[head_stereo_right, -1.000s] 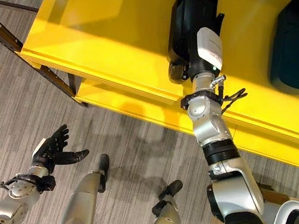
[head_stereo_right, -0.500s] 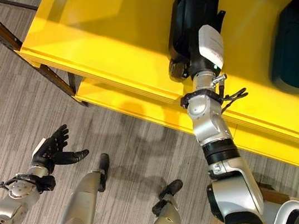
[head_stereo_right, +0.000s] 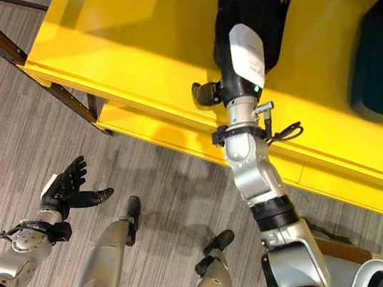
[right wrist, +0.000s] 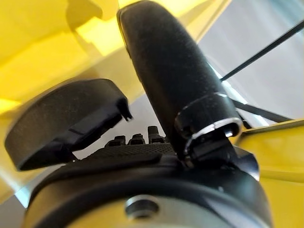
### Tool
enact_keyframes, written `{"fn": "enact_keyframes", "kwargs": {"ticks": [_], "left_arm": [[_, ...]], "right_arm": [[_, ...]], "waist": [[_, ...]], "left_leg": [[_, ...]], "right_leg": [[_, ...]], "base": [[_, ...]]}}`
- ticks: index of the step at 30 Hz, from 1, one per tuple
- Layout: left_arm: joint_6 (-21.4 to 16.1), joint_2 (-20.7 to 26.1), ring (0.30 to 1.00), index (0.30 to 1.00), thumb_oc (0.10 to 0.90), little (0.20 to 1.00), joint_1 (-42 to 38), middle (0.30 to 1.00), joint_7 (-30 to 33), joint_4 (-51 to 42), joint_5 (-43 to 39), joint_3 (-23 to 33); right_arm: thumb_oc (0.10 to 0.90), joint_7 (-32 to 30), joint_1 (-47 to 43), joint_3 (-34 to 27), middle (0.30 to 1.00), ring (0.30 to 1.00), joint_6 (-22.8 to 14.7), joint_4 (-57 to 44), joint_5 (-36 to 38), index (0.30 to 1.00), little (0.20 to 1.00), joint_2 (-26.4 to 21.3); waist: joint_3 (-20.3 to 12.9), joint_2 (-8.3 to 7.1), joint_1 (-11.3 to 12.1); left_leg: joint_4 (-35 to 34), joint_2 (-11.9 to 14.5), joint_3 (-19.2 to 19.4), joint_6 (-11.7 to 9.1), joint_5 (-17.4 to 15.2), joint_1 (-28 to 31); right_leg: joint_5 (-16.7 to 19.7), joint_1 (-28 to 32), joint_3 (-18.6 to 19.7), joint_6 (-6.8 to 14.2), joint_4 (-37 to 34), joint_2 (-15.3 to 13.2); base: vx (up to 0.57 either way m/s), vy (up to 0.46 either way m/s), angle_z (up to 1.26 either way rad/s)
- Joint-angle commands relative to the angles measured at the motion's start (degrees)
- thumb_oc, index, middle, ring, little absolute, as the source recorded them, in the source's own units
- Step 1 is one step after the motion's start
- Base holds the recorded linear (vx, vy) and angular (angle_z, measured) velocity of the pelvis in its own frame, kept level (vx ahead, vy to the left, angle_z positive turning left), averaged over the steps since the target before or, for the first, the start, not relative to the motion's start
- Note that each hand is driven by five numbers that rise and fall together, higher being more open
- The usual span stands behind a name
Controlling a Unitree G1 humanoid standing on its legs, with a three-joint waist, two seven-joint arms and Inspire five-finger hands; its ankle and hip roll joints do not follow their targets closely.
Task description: Move parts from the plastic box to the shelf.
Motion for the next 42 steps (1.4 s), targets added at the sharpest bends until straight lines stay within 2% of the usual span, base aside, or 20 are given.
{"fn": "enact_keyframes", "kwargs": {"ticks": [1, 4, 13, 20, 22, 28, 29, 30, 31, 33, 34, 35, 37, 38, 42], "left_arm": [[-3.73, 2.79, 1.000, 1.000, 0.900, 1.000, 2.92, 1.000, 1.31, -6.67, 0.56, 2.11], [-3.69, 2.57, 1.000, 1.000, 0.900, 1.000, 3.13, 1.000, 1.59, -6.95, 0.68, 2.18], [-3.41, 1.99, 1.000, 1.000, 0.900, 1.000, 3.81, 1.000, 1.81, -6.79, 1.62, 2.30], [-3.15, 1.16, 1.000, 1.000, 0.900, 1.000, 3.95, 1.000, 1.76, -5.73, 2.14, 1.78], [-3.04, 0.48, 1.000, 1.000, 0.900, 1.000, 4.31, 1.000, 1.20, -4.70, 2.61, 1.73], [-3.26, -0.66, 1.000, 1.000, 0.900, 1.000, 5.66, 1.000, 0.28, -3.81, 2.73, 1.78], [-3.40, -1.36, 1.000, 1.000, 0.900, 1.000, 6.39, 1.000, -0.18, -3.20, 2.92, 2.02], [-3.40, -1.35, 1.000, 1.000, 0.900, 1.000, 6.42, 1.000, -0.17, -3.21, 2.92, 1.97], [-3.33, -1.66, 1.000, 1.000, 0.900, 1.000, 6.59, 1.000, -0.35, -2.81, 2.92, 2.10], [-3.28, -2.94, 1.000, 1.000, 0.900, 1.000, 7.26, 1.000, -1.55, -1.91, 3.27, 1.59], [-3.28, -2.95, 1.000, 1.000, 0.900, 1.000, 7.27, 1.000, -1.55, -1.91, 3.27, 1.56], [-3.46, -3.96, 1.000, 1.000, 0.900, 1.000, 7.69, 1.000, -2.41, -1.65, 3.19, 1.57], [-3.49, -4.01, 1.000, 1.000, 0.900, 1.000, 7.75, 1.000, -2.41, -1.65, 3.20, 1.45], [-3.66, -4.75, 1.000, 1.000, 0.900, 1.000, 8.23, 1.000, -2.77, -1.71, 2.94, 1.49], [-3.92, -6.04, 1.000, 1.000, 0.900, 1.000, 8.77, 1.000, -2.90, -1.60, 2.35, 1.26]], "right_arm": [[0.900, -2.24, -2.85, -4.45, 1.000, 1.000, -5.78, -8.83, -3.76, 1.000, 1.000, -0.24], [0.900, -1.98, -0.67, -5.36, 1.000, 1.000, -6.22, -12.05, -4.35, 1.000, 1.000, -0.46], [0.900, -3.58, 5.45, -9.27, 1.000, 1.000, -7.84, -19.11, -5.05, 1.000, 1.000, -0.16], [0.900, -5.21, 14.00, -12.32, 1.000, 1.000, -10.96, -27.70, -6.31, 1.000, 1.000, 0.72], [0.900, -4.71, 20.70, -13.23, 1.000, 1.000, -13.31, -30.83, -4.68, 1.000, 1.000, 1.17], [0.900, -2.87, 26.87, -14.28, 1.000, 1.000, -14.96, -33.12, -2.68, 1.000, 1.000, 0.12], [0.900, -1.93, 31.04, -15.51, 1.000, 1.000, -16.35, -33.80, 0.88, 1.000, 1.000, 0.20], [0.900, -1.90, 31.14, -15.56, 1.000, 1.000, -16.32, -33.88, 0.90, 1.000, 1.000, 0.19], [0.900, -1.03, 32.80, -15.69, 1.000, 1.000, -16.92, -34.03, 2.22, 1.000, 1.000, 0.13], [0.900, 0.82, 38.36, -17.08, 1.000, 1.000, -18.21, -34.20, 5.15, 1.000, 1.000, -1.53], [0.900, 0.83, 38.40, -17.10, 1.000, 1.000, -18.20, -34.23, 5.16, 1.000, 1.000, -1.54], [0.900, 1.25, 41.93, -19.16, 1.000, 1.000, -19.16, -34.66, 6.55, 1.000, 1.000, -3.01], [0.900, 1.32, 42.16, -19.28, 1.000, 1.000, -19.13, -34.82, 6.61, 1.000, 1.000, -3.09], [0.900, 2.44, 44.18, -19.84, 1.000, 1.000, -19.62, -35.04, 8.05, 1.000, 1.000, -3.56], [0.900, 4.19, 47.62, -21.56, 1.000, 1.000, -20.35, -34.53, 11.82, 1.000, 1.000, -4.00]], "waist": [[-3.19, -1.76, 0.82], [-3.39, -2.15, 0.39], [-4.54, -2.40, -0.46], [-6.73, -3.05, -2.05], [-8.96, -3.66, -3.91], [-11.59, -4.16, -5.55], [-13.33, -4.12, -6.90], [-13.28, -4.12, -6.76], [-13.89, -3.98, -7.36], [-16.80, -2.75, -9.03], [-16.77, -2.72, -8.98], [-19.22, -1.71, -10.59], [-19.31, -1.51, -10.45], [-20.34, -1.16, -11.63], [-21.47, -0.23, -12.82]], "left_leg": [[-3.56, 1.12, -0.52, -0.20, -2.96, 5.39], [-3.47, 1.01, 0.08, 0.32, -1.80, 4.99], [-3.96, 1.40, 0.10, 0.16, -1.59, 6.26], [-6.58, 2.26, 0.76, -0.47, -0.43, 9.07], [-10.36, 3.45, 2.12, -1.34, 1.61, 12.10], [-15.87, 4.55, 4.43, -2.40, 4.32, 16.62], [-19.36, 5.50, 6.00, -3.24, 6.32, 19.07], [-19.60, 5.50, 6.16, -3.25, 6.44, 19.34], [-20.67, 5.95, 6.76, -3.61, 7.26, 20.05], [-26.09, 8.15, 8.57, -5.99, 12.00, 23.16], [-26.20, 8.17, 8.62, -6.01, 12.06, 23.27], [-28.35, 9.98, 10.07, -7.53, 15.06, 24.87], [-28.39, 10.19, 10.10, -7.63, 15.10, 24.90], [-28.52, 10.91, 10.81, -7.71, 15.83, 25.83], [-28.11, 12.64, 12.14, -7.96, 17.54, 28.28]], "right_leg": [[-2.28, 4.25, 3.55, 5.05, 6.96, -2.73], [-1.57, 3.93, 3.01, 4.24, 6.83, -3.04], [-2.12, 4.66, 3.49, 4.27, 6.81, -2.75], [-2.11, 6.05, 4.16, 4.57, 4.68, -1.78], [-2.07, 7.29, 4.96, 4.77, 1.89, -0.25], [-1.98, 9.21, 6.03, 4.93, -1.70, 1.70], [-2.04, 10.20, 6.49, 5.02, -3.64, 2.93], [-2.00, 10.29, 6.59, 5.01, -3.71, 2.96], [-2.17, 10.64, 6.67, 5.06, -4.36, 3.38], [-2.31, 13.00, 6.49, 5.14, -7.76, 5.60], [-2.28, 13.06, 6.50, 5.12, -7.81, 5.64], [-2.38, 14.26, 6.67, 4.96, -9.68, 7.06], [-2.31, 14.31, 6.68, 4.88, -9.84, 7.30], [-2.70, 14.60, 7.42, 4.54, -9.86, 8.04], [-5.16, 14.23, 9.28, 3.06, -6.86, 9.64]], "base": [[0.08, -0.021, 0.00], [-0.05, 0.003, -0.02], [0.00, 0.000, 0.00], [0.01, -0.029, -0.04], [0.04, -0.056, -0.05], [0.04, -0.038, -0.33], [0.03, -0.035, -0.27], [0.04, -0.051, -0.37], [0.04, -0.060, -0.56], [0.06, -0.093, -0.28], [0.08, -0.097, 0.02], [0.06, -0.061, -0.12], [0.05, -0.046, -0.12], [0.06, -0.061, -0.21], [0.06, -0.085, -0.41]]}}
